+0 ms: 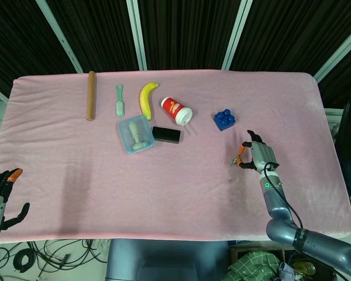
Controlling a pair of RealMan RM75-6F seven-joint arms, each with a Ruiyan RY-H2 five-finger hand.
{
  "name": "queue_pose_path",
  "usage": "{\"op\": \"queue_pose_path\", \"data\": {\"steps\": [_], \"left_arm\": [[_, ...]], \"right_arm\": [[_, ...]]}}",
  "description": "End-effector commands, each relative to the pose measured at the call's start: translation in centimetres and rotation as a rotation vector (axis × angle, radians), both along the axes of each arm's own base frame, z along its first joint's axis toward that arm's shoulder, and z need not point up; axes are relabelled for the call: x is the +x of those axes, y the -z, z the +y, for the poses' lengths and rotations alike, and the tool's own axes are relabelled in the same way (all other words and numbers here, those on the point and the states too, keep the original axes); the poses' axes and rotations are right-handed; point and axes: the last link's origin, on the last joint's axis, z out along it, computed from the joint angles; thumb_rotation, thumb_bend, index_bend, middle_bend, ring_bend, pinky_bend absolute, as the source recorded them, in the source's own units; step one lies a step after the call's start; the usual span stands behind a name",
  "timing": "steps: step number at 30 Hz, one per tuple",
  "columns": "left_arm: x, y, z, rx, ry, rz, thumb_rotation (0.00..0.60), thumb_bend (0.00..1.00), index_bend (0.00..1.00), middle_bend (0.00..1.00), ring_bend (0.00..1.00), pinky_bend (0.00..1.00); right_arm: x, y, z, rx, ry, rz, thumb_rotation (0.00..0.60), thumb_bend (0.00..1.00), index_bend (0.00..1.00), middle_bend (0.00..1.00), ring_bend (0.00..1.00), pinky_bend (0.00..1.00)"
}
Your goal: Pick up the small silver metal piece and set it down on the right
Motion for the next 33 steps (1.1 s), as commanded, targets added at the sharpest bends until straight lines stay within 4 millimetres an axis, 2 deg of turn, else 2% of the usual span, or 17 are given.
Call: {"op": "queue_pose_path", "data": {"steps": [1,10,19,33], "left_arm": [[0.0,0.0,0.0,0.0,0.0,0.0,0.6,0.39,0.07,0.06,0.0,0.0],[0.0,0.0,0.0,-0.002,0.0,0.0,0.6,0.39,0.07,0.06,0.0,0.0],[0.0,0.0,0.0,-0.001,0.0,0.0,0.6,0.39,0.07,0.06,0.0,0.0],[0.0,0.0,0.0,-0.007,0.001,-0.002,0.6,0.39,0.07,0.06,0.0,0.0]], "right_arm": [[0.1,-0.2,-0.1,-0.007,-0.002,-0.001,0.6,0.44,0.66,0.0,0.0,0.17],[0.5,-1.3,0.8,-0.015,-0.022,0.002,0.6,0.44,0.66,0.0,0.01,0.17],[0.9,-2.0,2.5,0.011,-0.067,0.047,0.6,0.44,0.66,0.0,0.0,0.17],[-0.4,-4.0,5.6,0.062,-0.094,0.216,0.6,0.44,0.66,0.0,0.0,0.17]]}}
